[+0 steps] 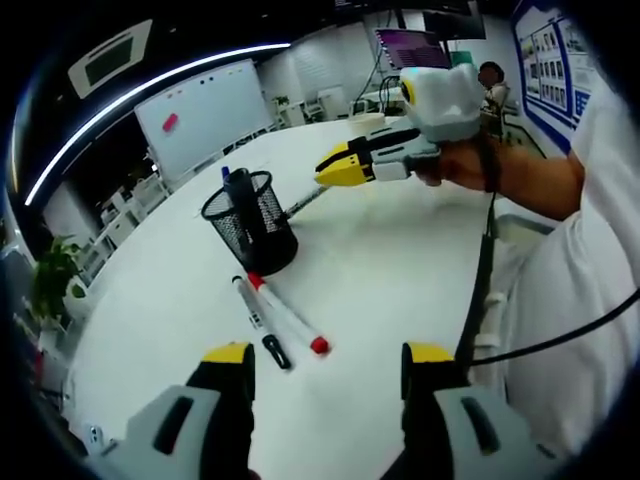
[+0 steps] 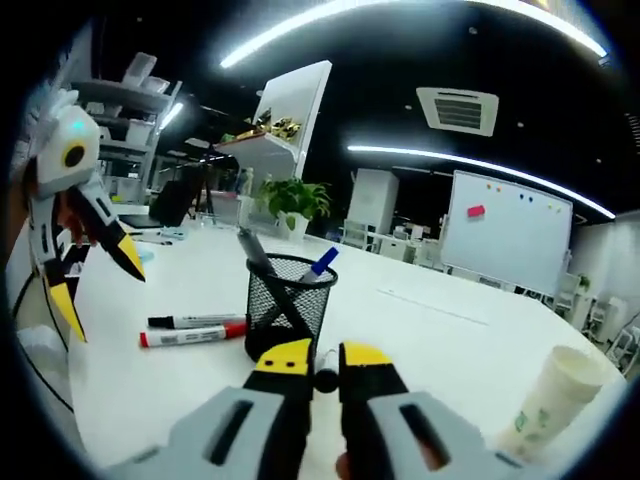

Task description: Place the scattered laser pointers and whiteboard markers into the pen holder and stack the scattered paper cups together

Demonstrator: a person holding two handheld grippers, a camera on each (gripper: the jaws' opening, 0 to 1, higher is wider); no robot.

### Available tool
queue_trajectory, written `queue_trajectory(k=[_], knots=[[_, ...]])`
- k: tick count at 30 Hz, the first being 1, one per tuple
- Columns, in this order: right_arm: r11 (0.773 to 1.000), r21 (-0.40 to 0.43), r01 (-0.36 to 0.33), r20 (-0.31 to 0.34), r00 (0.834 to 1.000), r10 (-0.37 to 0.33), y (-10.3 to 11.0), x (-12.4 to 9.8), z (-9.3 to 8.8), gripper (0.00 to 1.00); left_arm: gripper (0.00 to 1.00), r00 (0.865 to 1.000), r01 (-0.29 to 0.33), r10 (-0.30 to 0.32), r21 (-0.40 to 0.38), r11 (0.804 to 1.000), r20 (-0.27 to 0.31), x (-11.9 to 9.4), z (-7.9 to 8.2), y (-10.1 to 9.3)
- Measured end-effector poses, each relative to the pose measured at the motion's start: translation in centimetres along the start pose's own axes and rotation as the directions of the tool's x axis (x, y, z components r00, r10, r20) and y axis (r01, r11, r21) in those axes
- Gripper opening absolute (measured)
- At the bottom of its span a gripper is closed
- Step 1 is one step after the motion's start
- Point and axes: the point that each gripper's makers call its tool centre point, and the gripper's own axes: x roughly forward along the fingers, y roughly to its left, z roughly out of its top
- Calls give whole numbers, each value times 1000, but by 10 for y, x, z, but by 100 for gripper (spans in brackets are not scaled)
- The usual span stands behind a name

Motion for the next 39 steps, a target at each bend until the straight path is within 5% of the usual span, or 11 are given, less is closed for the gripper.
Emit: queue_trajectory(k=[39], knots=[[999,10,37,86,996,-38,-8,-7,27,10,59,1000,5,-5,6,1000,-8,2,-1,-1]])
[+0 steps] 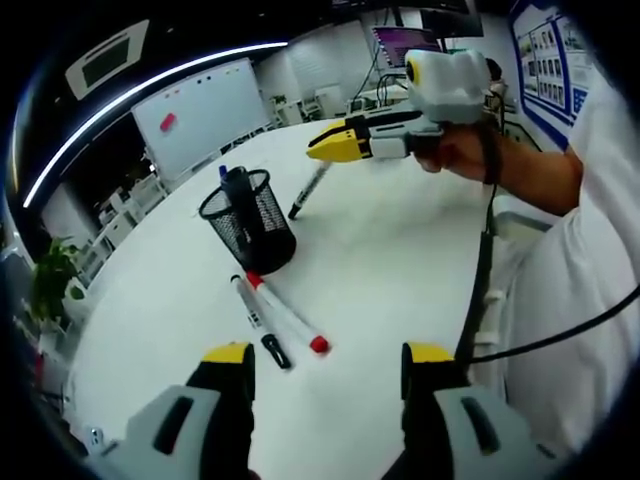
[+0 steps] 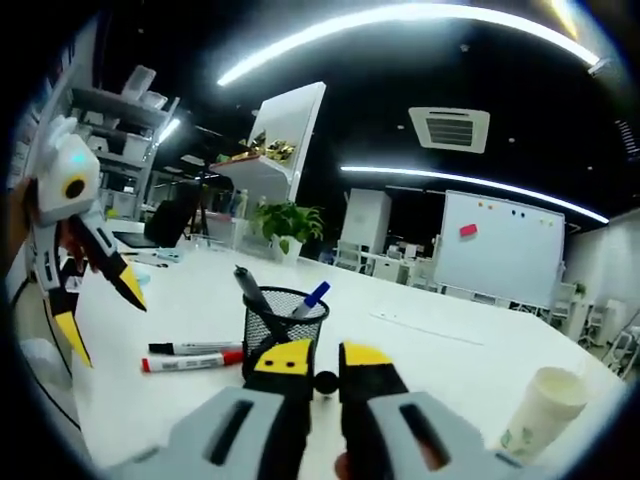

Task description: Place the scattered laser pointers and whiteboard markers into the pen holder and stack the scattered paper cups together

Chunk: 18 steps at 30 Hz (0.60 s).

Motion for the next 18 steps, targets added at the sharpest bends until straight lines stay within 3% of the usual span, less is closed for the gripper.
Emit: queue_trajectory(k=[18], knots=[[1000,16,15,40,999,-16,-5,-5,14,10,59,1000,4,-4,-1,1000,-1,1,-1,-2]])
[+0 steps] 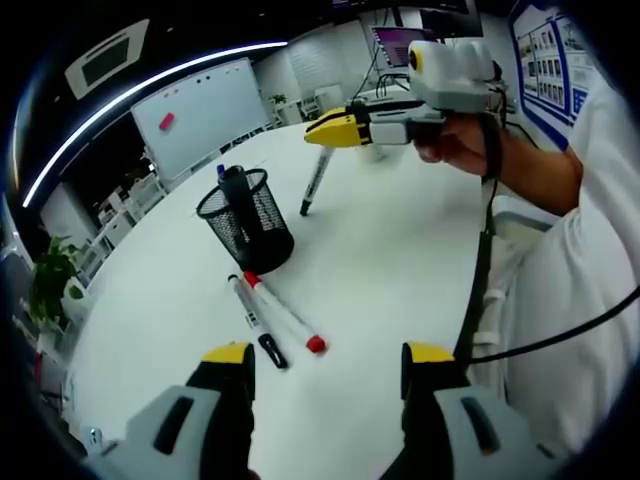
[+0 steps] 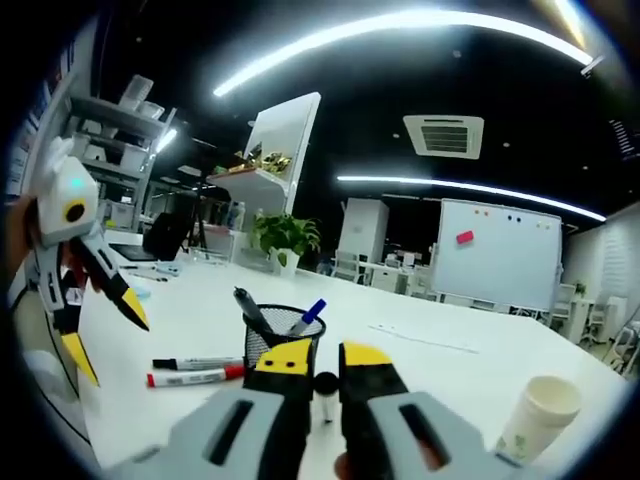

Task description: Place the scattered laser pointers and whiteboard markers into the pen holder and stack the scattered paper cups together

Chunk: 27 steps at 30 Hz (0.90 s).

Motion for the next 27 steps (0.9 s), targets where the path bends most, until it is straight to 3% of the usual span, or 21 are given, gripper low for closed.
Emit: queue_trajectory(k=[2,17,18,19,27], knots=[[1000,6,-2,25,1000,2,1,-1,9,10,59,1000,0,0,1,1000,-2,0,0,0],[1000,16,-4,38,999,3,0,-2,15,10,59,1000,1,-1,1,1000,-1,0,0,-1],[1000,16,-4,38,999,3,-1,-1,15,8,59,1000,0,0,0,1000,-1,0,0,0],[1000,18,-5,36,999,4,-1,-1,16,1,59,1000,0,0,1,1000,-1,0,0,0],[1000,20,1,13,1000,-2,-4,1,10,1,59,1000,0,0,1,1000,2,0,0,0]])
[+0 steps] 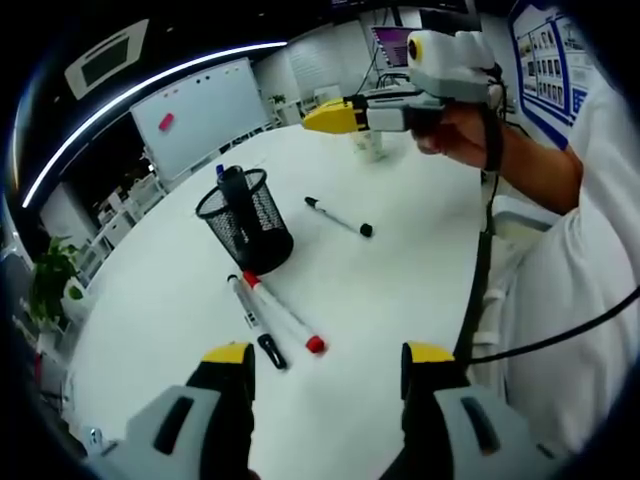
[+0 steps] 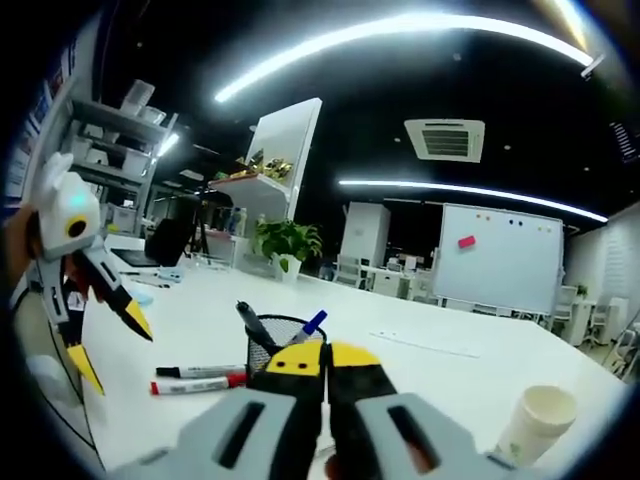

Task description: Place the scattered laser pointers and whiteboard markers into the pen holder and stack the scattered paper cups together

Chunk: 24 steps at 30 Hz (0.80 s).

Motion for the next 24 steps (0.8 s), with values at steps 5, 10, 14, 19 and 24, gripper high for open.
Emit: queue_trajectory(k=[5,10,14,19,24], knots=[[1000,8,4,0,1000,-4,-3,0,1,1,59,1000,-2,2,-1,1000,-3,0,-1,1],[1000,9,7,-10,1000,-7,-2,1,-4,1,59,1000,0,0,-2,1000,2,0,0,1],[1000,23,11,-33,999,-10,-3,1,-10,2,59,1000,-2,2,-3,1000,1,0,-1,1],[999,29,21,-48,999,-20,-6,0,-14,2,59,1000,-4,4,-3,1000,2,-1,0,1],[999,33,23,-49,999,-22,-7,0,-13,2,59,1000,-2,2,-2,1000,3,0,1,1]])
